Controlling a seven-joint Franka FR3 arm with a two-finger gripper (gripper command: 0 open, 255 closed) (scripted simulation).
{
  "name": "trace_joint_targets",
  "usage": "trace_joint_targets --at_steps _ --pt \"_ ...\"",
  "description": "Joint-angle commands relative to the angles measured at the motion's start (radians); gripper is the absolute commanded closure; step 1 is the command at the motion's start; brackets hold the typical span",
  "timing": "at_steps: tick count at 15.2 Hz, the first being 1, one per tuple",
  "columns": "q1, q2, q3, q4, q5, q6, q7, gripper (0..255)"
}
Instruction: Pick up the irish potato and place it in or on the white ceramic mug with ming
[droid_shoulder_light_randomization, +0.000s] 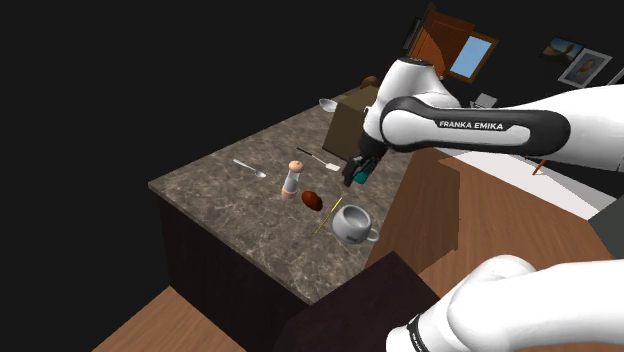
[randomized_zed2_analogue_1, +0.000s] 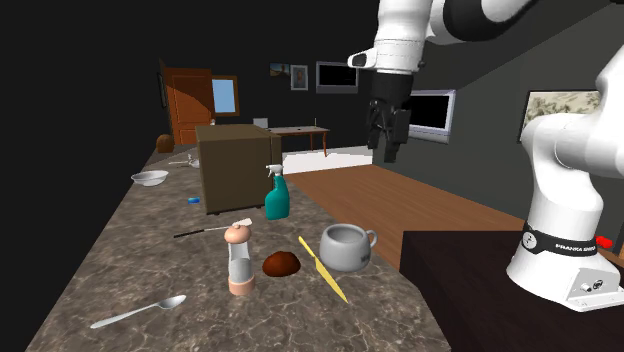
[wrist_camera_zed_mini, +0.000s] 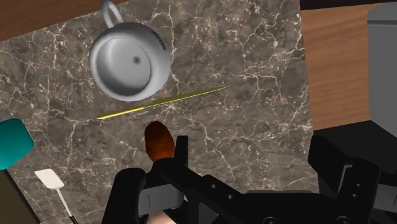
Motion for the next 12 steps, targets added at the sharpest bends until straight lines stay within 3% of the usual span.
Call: trace_joint_targets --at_steps 1,12 --pt "-0.008 0.063 -0.002 -0.007 -0.023 0.072 -0.008 0" --pt "-0.068 0.478 -0.013 0.076 -0.208 0.397 0.006 0"
